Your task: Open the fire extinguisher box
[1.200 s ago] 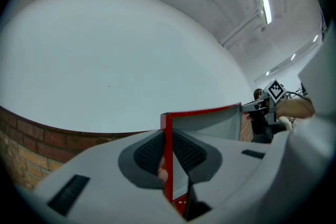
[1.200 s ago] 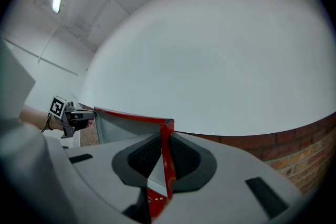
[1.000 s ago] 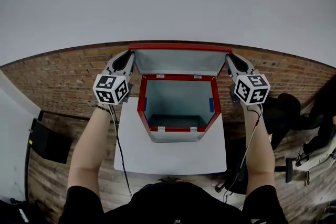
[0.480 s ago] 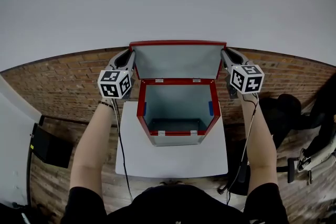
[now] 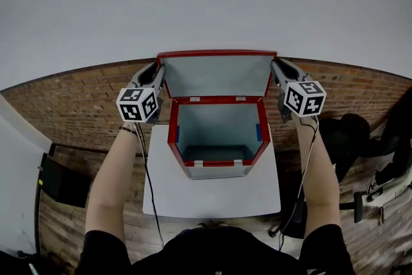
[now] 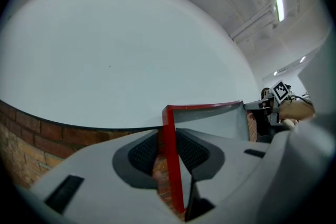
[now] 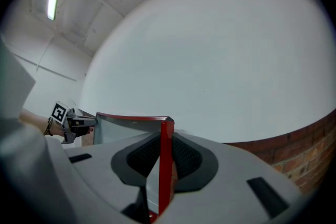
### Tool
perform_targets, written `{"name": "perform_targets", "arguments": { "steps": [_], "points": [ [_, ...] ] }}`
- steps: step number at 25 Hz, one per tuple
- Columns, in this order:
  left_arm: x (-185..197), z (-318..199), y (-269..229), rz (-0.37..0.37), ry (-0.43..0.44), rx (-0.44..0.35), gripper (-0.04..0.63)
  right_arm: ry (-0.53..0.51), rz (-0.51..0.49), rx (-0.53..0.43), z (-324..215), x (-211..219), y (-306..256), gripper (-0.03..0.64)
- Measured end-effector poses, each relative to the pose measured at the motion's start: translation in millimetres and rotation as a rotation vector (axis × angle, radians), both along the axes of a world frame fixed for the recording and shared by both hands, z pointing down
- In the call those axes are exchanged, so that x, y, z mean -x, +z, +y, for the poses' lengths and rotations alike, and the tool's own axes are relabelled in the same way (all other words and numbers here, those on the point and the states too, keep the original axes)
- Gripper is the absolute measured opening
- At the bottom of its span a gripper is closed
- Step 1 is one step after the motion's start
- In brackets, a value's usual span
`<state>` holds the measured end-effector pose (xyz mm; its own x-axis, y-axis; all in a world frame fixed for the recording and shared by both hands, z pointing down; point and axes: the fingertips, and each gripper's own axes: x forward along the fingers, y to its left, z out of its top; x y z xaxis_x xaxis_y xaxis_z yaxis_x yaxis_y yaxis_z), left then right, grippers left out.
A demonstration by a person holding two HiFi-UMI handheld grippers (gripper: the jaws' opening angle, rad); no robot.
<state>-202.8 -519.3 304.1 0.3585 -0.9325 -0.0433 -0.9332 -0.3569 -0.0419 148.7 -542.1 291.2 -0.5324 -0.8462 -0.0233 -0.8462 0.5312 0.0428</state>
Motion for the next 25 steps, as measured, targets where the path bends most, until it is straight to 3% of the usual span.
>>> {"name": "perform_targets", "arguments": {
  "steps": [5,12,18,25],
  "points": [
    [4,8,-4,-0.026,-0.005,-0.015,0.161,-0.007,0.019,-0.001,2,0,-2,0.086],
    [4,0,-12,-0.04,-0.002,0.004,0.161,-0.011,0.038,0.081,-2,0,-1,0.086],
    [5,-6,-12,-0.007,0.015,0.024,0.165,0.05,-0.065,0.088,-5,-27,-6,0.086],
    [4,7,-8,0.001,0.045,-0.006,0.164,0.101,-0.096,0.074,12,-48,-2,0.086]
  ]
}}
